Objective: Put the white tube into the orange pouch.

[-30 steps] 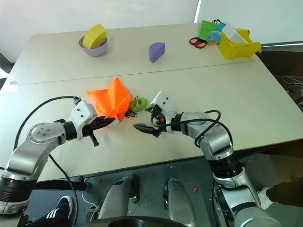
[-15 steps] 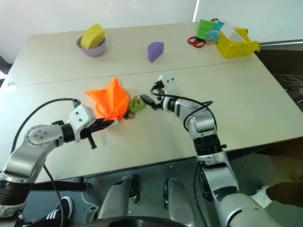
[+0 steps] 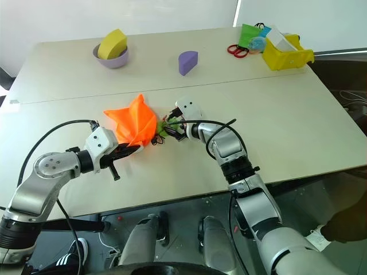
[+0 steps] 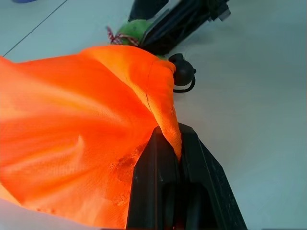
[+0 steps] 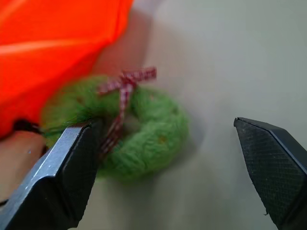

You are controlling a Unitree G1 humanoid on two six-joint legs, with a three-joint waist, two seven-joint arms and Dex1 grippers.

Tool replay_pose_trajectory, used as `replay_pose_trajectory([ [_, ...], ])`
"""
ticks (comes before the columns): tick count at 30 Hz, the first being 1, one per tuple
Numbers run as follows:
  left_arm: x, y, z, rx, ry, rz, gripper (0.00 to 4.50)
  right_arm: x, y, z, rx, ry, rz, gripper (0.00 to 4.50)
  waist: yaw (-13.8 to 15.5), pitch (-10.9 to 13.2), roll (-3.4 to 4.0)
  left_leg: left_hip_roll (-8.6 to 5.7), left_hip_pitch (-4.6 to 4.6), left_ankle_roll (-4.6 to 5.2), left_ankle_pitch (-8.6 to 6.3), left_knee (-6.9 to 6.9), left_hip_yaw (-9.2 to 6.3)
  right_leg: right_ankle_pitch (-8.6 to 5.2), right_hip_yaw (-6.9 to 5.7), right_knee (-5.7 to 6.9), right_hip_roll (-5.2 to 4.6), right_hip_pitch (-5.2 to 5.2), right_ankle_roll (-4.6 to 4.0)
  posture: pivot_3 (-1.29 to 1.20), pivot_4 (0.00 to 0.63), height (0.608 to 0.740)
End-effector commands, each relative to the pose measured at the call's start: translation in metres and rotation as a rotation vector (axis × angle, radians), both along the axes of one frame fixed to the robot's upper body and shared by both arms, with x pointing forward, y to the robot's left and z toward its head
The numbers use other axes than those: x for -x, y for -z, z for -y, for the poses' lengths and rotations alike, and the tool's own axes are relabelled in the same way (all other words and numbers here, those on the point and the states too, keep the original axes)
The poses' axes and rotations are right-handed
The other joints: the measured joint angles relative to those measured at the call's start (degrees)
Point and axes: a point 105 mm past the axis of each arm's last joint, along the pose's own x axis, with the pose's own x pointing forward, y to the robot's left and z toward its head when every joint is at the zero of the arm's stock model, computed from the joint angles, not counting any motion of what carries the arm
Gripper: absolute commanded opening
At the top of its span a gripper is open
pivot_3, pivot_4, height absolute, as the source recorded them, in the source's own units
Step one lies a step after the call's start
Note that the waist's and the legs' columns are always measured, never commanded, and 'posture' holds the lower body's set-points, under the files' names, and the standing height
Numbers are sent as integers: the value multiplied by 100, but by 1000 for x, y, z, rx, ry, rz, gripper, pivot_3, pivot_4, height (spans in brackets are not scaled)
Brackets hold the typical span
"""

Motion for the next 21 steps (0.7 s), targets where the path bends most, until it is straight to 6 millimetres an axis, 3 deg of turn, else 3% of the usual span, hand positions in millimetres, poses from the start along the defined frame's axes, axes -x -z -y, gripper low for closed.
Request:
replay_pose_trajectory([
  [1, 3, -6, 5, 8, 16, 25, 0, -4, -8, 3, 8, 1, 23, 3928, 0, 0, 0, 0, 0, 0, 0, 0, 0, 2, 0, 0, 0, 0, 3, 0, 150, 740],
  [3, 3, -6, 6, 9, 18, 25, 0, -6, -7, 8, 35, 5, 34, 3157, 5, 0, 0, 0, 0, 0, 0, 1, 0, 2, 0, 0, 0, 0, 4, 0, 150, 740],
  [9, 2, -7, 7, 10, 18, 28, 0, -2, -8, 12, 33, -15, 49, 19, 19, 0, 0, 0, 0, 0, 0, 3, 0, 1, -1, 0, -1, 2, 0, 0, 150, 740],
  [14, 1, -7, 6, 33, -2, 21, 0, 5, -23, 41, -46, 17, 76, 19, 53, 0, 0, -1, -1, 0, 0, 2, 1, -2, 1, -3, -5, 3, -7, 0, 150, 740],
  [21, 7, -7, 4, 39, 15, 8, 0, 41, -48, 96, -112, -2, 80, 19, 22, 0, 0, 1, -2, 0, 0, -1, 1, -2, 7, -4, -2, -1, -6, 0, 150, 740],
])
